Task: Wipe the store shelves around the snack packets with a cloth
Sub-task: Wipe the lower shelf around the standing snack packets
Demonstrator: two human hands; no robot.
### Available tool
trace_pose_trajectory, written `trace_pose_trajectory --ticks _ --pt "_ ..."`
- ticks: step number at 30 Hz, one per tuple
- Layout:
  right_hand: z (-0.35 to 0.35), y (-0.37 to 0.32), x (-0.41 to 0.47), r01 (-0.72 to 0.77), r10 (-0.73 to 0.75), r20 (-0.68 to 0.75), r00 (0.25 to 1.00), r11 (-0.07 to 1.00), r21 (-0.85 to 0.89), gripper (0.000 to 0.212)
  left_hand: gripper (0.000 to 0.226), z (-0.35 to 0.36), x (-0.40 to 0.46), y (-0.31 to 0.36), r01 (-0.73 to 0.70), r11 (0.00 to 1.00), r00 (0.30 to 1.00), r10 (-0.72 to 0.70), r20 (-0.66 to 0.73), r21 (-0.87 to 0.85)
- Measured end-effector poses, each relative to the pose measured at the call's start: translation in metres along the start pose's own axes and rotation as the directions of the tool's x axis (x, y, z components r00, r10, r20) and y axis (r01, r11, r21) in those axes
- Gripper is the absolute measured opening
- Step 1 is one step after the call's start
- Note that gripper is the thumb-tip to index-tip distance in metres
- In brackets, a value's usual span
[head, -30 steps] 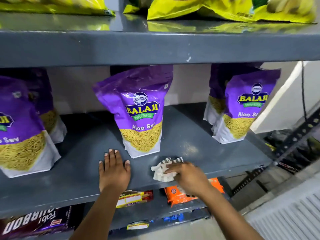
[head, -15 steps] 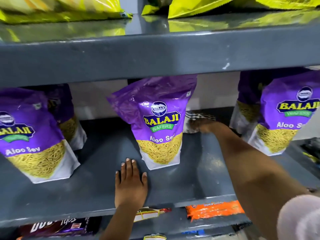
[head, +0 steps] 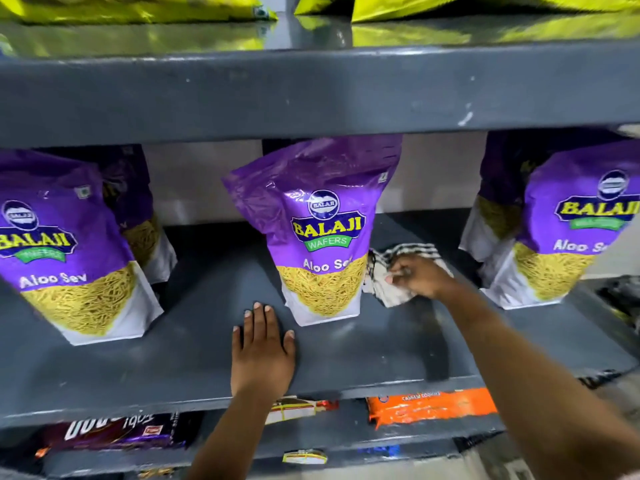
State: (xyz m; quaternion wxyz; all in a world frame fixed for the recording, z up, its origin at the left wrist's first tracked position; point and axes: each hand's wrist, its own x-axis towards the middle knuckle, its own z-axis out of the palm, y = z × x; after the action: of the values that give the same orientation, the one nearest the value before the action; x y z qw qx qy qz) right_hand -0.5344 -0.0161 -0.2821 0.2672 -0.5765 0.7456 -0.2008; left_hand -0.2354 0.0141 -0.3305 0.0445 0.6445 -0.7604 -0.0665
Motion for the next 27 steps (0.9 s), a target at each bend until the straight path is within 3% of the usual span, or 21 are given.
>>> trace_pose_trajectory --ticks 10,13,15,17,19,21,27 --pt "0.016 0.020 -0.135 0.002 0.005 0.091 0.996 0.998 -0.070 0.022 0.061 -0.006 -0.001 -0.001 -0.028 0.999 0.999 0.029 0.044 -0.022" --pt "0.003 0.006 -0.129 -0.088 0.062 0.155 0.986 0.983 0.164 0.026 0.060 -0.008 0.000 0.000 -0.034 0.999 0.998 0.036 0.048 -0.024" --pt "0.006 -0.006 -0.119 -0.105 0.116 -0.026 0.993 0.956 0.275 0.014 0.060 -0.007 0.000 0.000 -0.037 0.999 0.998 0.038 0.044 -0.030" --pt "0.023 -0.017 -0.115 -0.175 0.176 -0.005 0.984 0.982 0.074 0.063 0.060 -0.006 0.000 -0.001 -0.033 0.999 0.999 0.035 0.041 -0.031" --pt "0.051 -0.020 -0.120 -0.155 0.191 0.111 0.975 0.950 -0.272 0.090 0.060 -0.006 -0.001 -0.001 -0.034 0.999 0.999 0.035 0.038 -0.031" --pt "0.065 -0.010 -0.128 -0.107 0.155 0.081 0.985 0.900 -0.422 0.090 0.060 -0.007 -0.001 -0.002 -0.038 0.999 0.999 0.039 0.028 -0.029" --pt "0.046 0.043 -0.185 -0.163 0.131 -0.104 0.986 0.888 -0.430 0.062 0.060 -0.011 -0.001 -0.003 -0.043 0.998 0.998 0.045 0.047 -0.037"
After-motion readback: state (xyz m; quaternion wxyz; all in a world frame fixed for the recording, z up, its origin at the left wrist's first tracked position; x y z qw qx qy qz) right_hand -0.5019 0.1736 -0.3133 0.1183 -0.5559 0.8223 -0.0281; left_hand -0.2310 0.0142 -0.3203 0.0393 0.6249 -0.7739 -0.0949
